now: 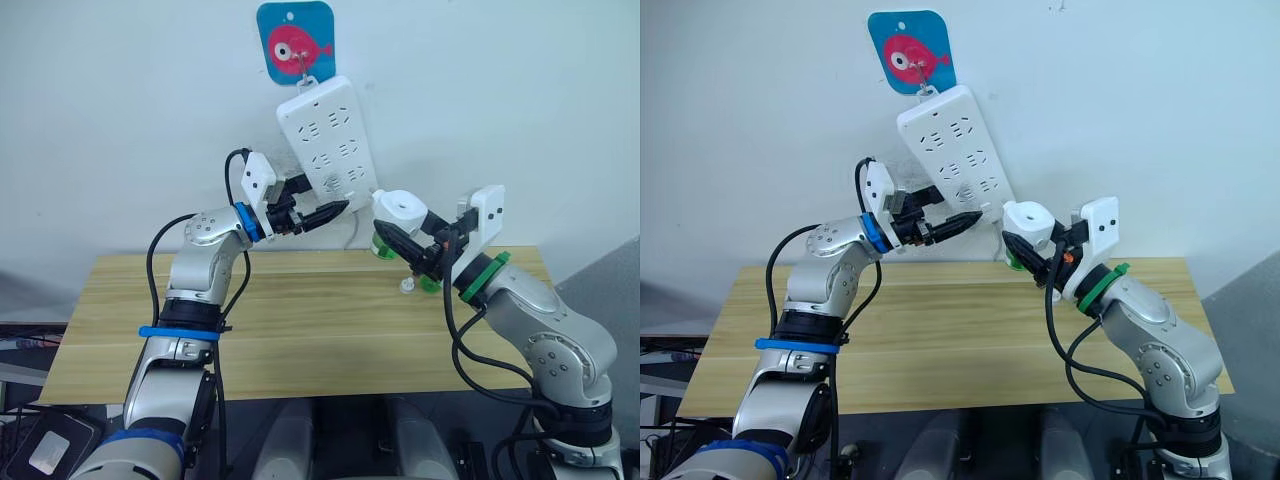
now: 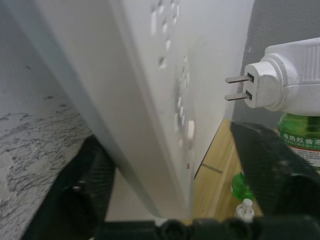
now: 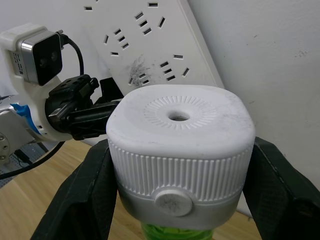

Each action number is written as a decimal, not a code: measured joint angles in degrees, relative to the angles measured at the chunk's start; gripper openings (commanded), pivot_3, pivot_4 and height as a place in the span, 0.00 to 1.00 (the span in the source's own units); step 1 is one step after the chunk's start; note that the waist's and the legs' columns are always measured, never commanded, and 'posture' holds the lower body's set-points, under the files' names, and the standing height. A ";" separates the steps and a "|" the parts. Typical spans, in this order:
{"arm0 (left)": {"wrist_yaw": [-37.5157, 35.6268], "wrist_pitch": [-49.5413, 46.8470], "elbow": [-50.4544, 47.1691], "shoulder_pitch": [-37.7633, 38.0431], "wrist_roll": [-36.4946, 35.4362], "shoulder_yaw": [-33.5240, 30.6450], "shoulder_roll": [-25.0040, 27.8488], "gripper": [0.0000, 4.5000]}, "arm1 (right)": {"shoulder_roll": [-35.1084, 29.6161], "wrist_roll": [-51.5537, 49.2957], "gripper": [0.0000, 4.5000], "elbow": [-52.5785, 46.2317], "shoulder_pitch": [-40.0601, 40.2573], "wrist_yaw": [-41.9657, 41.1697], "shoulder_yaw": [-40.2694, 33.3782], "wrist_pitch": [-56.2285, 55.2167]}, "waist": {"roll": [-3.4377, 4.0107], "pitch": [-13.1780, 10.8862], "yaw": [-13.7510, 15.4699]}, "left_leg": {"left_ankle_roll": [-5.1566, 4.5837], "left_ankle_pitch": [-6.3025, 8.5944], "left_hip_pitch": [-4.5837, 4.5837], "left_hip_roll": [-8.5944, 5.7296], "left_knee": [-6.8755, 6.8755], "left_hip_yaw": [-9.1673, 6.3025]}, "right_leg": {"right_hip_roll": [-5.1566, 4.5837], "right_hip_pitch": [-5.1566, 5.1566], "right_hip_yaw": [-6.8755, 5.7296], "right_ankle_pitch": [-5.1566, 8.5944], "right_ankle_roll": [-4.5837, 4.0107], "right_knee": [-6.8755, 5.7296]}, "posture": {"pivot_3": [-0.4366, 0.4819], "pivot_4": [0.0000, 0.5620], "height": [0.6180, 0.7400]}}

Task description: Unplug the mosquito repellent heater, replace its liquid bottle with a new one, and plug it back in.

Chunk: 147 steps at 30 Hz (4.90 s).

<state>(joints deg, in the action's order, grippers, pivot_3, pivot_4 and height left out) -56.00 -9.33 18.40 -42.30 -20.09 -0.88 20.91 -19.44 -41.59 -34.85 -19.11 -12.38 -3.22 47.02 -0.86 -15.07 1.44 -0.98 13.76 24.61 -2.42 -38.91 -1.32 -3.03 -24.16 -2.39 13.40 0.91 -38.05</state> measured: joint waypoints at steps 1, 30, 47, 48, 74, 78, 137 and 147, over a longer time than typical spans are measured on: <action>0.08 -0.04 0.00 0.00 -0.03 -0.23 0.03 0.51 | 0.00 0.04 0.68 0.00 -0.03 0.00 0.02 -0.01 | 0.00 0.00 0.00 | 0.00 0.00 0.00 0.00 0.00 0.00 | 0.00 0.00 0.00 0.00 0.00 0.01 | 0.53 0.35 1.00; -4.36 -14.35 -1.99 -1.17 -5.27 -1.88 6.96 0.30 | 1.28 13.72 0.68 3.72 -10.22 -1.45 8.92 -0.89 | -0.02 0.02 -0.32 | 0.01 -0.01 0.00 0.01 -0.02 0.02 | 0.02 -0.04 0.04 0.00 0.00 -0.08 | 0.56 0.39 1.00; -4.21 -14.34 -2.03 -1.16 -5.16 -1.89 7.02 0.30 | 3.09 15.13 0.68 3.66 -10.33 -2.57 10.01 0.82 | -0.02 0.02 -0.31 | 0.01 -0.01 -0.01 0.01 -0.02 0.02 | 0.02 -0.04 0.05 0.00 0.00 -0.08 | 0.56 0.40 1.00; -4.18 -14.33 -2.03 -1.16 -5.09 -1.91 7.07 0.30 | 3.33 15.27 0.68 3.75 -10.38 -2.56 10.01 0.81 | -0.02 0.02 -0.31 | 0.01 -0.01 -0.01 0.01 -0.02 0.02 | 0.02 -0.04 0.05 0.00 0.00 -0.08 | 0.56 0.40 1.00; -4.07 -13.95 -2.00 -1.13 -4.04 -2.36 7.63 0.30 | 12.40 10.62 0.68 5.05 -10.55 0.49 4.87 5.15 | -0.02 0.02 -0.52 | -0.14 0.08 -0.05 0.03 -0.01 0.02 | 0.03 -0.06 0.05 -0.01 0.00 -0.16 | 0.56 0.40 1.00; -4.07 -13.94 -2.01 -1.13 -4.03 -2.34 7.61 0.30 | 12.37 10.37 0.68 5.05 -10.75 0.34 4.76 5.17 | -0.02 0.02 -0.52 | -0.14 0.08 -0.05 0.03 -0.01 0.02 | 0.03 -0.06 0.05 -0.01 0.00 -0.16 | 0.56 0.40 1.00; -4.18 -13.95 -2.59 -0.77 -4.31 -2.29 7.01 0.30 | 6.68 14.08 0.68 2.85 -10.09 -0.11 7.37 5.74 | -0.02 0.03 -0.41 | -0.17 0.09 -0.05 0.02 0.05 0.02 | 0.02 -0.04 0.06 0.00 0.00 -0.04 | 0.56 0.42 1.00; -4.22 -13.74 -2.55 -0.76 -4.02 -2.38 7.25 0.30 | 8.38 14.77 0.68 4.34 -11.12 -0.11 8.83 5.60 | -0.02 0.03 -0.49 | -0.17 0.10 -0.06 0.02 0.05 0.02 | 0.02 -0.04 0.06 0.00 0.00 -0.04 | 0.57 0.43 1.00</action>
<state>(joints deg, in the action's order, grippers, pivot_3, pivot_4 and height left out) -60.22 -23.08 15.85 -43.06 -24.11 -3.26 28.15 -11.06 -26.82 -30.51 -30.23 -12.49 5.61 52.62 -0.87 -15.04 0.95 -1.15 13.86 24.56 -2.40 -38.86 -1.31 -3.01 -24.20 -2.32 13.40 0.91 -38.09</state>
